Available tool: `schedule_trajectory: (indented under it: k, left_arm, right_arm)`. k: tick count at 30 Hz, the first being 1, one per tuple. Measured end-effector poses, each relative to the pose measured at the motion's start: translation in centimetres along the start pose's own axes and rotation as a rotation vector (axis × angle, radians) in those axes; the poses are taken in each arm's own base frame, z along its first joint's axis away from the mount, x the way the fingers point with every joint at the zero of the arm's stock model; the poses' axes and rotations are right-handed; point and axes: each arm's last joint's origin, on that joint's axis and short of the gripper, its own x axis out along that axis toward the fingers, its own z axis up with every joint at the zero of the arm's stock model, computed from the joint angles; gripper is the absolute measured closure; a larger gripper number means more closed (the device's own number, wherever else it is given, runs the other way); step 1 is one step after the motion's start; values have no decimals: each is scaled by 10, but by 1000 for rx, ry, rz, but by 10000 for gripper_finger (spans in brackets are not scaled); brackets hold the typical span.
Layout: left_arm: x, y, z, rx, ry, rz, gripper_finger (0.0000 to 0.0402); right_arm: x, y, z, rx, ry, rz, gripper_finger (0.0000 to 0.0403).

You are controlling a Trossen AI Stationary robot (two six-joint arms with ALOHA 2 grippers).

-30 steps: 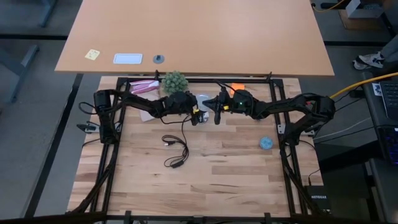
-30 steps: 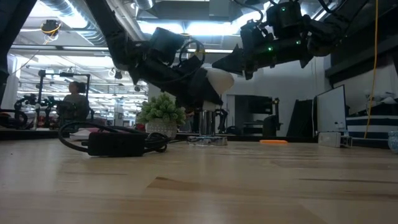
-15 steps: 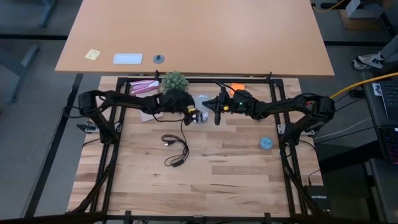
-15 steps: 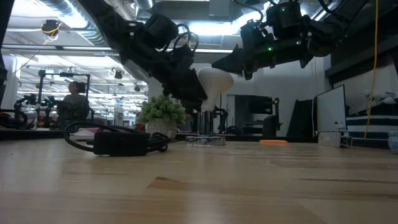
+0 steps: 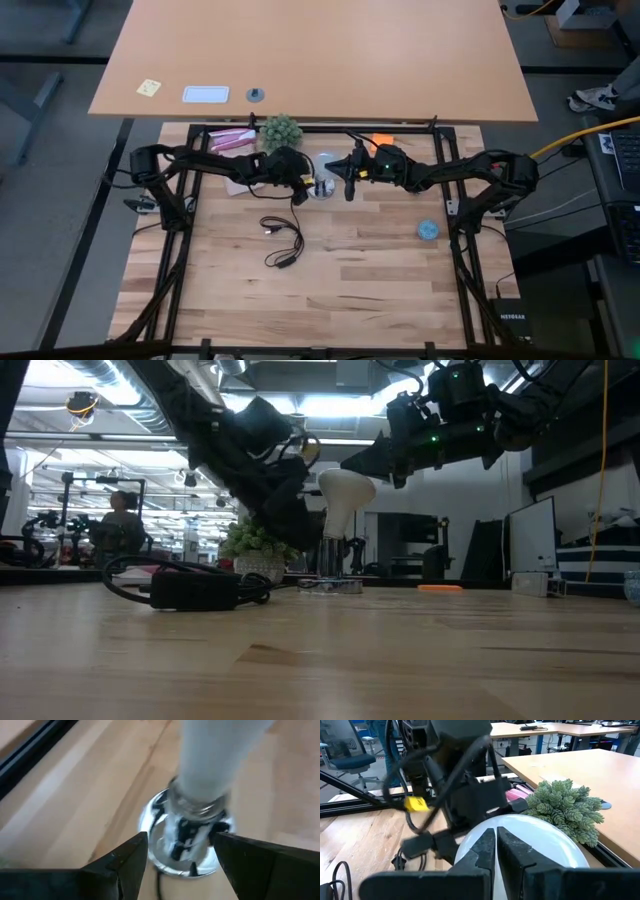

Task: Screw lightbulb
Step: Insert the lightbulb into the lamp

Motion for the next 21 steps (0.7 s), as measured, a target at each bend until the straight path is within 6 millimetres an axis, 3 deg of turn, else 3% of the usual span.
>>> schedule_trajectory:
  k: [10,21]
  left_arm:
    - [21,3,-9,-27,-11,79,184]
    - [22,3,-3,-11,-92,86,184]
  right_arm:
    - [0,0,0,0,0,0,379]
    - [0,0,0,4,1,0,379]
